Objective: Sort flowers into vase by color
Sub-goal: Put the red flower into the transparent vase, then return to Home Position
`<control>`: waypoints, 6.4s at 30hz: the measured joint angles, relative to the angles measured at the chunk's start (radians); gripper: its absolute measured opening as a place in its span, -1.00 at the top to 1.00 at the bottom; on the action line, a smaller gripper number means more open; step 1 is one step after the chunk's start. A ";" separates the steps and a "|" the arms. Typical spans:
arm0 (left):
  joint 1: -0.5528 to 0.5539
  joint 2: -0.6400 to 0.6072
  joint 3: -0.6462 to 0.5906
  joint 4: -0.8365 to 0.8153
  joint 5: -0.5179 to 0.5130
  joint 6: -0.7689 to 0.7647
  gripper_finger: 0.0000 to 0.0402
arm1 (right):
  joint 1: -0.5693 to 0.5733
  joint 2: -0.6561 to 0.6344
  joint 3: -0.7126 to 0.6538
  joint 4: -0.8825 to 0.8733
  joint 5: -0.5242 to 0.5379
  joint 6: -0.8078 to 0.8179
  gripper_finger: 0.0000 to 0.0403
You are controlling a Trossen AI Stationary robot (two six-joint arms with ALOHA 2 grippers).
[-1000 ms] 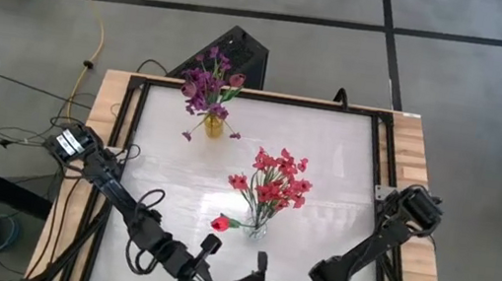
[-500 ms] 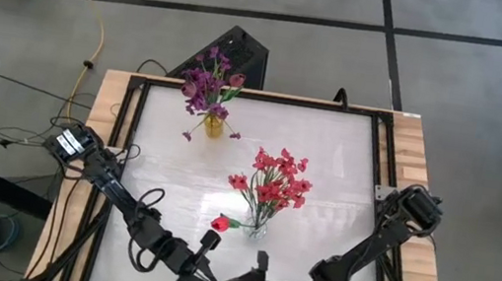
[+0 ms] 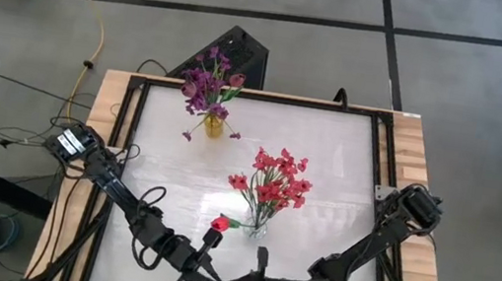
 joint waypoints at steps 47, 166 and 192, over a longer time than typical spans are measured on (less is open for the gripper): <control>-0.043 -0.190 -0.001 -0.750 -0.358 -0.187 0.53 | -0.031 -0.292 0.000 -1.068 0.249 0.679 0.85; 0.359 -1.055 -0.669 -0.625 -0.115 -0.089 0.53 | -0.467 -1.182 -0.872 -0.777 -0.255 0.754 0.56; 0.369 -1.525 -0.772 -1.131 -0.326 -0.250 0.53 | -0.929 -1.853 -1.216 -0.749 -0.598 0.557 0.87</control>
